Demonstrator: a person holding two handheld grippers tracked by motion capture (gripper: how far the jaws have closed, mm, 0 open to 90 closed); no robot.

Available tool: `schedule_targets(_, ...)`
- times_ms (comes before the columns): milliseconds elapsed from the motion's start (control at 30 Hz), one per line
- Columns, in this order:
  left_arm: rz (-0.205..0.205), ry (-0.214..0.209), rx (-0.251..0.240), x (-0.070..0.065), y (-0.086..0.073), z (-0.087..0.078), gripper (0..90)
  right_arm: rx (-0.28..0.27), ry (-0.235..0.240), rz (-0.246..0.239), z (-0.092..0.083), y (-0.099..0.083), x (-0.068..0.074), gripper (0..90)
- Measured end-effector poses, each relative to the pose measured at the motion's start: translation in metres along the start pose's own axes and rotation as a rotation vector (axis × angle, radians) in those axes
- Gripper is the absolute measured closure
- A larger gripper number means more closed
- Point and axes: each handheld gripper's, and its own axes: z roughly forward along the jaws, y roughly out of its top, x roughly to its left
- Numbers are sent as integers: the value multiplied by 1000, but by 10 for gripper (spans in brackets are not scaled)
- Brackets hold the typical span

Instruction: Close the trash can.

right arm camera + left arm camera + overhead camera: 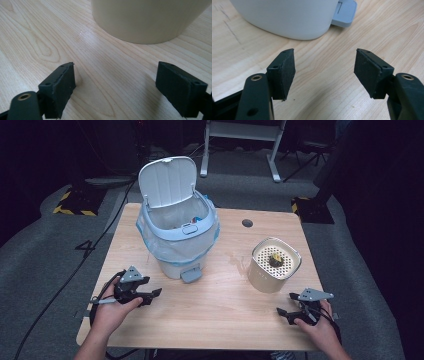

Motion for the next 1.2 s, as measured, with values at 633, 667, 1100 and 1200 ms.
schedule_targets(633, 77, -2, -95, 12, 44, -46, 370, -2, 10, -5, -1, 0, -1, 172)
schedule_targets(667, 83, -4, -98, 12, 47, -47, 371, -3, 10, -5, -1, -1, -2, 174)
schedule_targets(1100, 63, -19, -231, 22, 88, -75, 365, -6, 15, -11, -1, -1, -1, 193)
schedule_targets(1200, 70, -6, -254, 22, 97, -84, 370, -7, 15, -11, -1, -1, -1, 193)
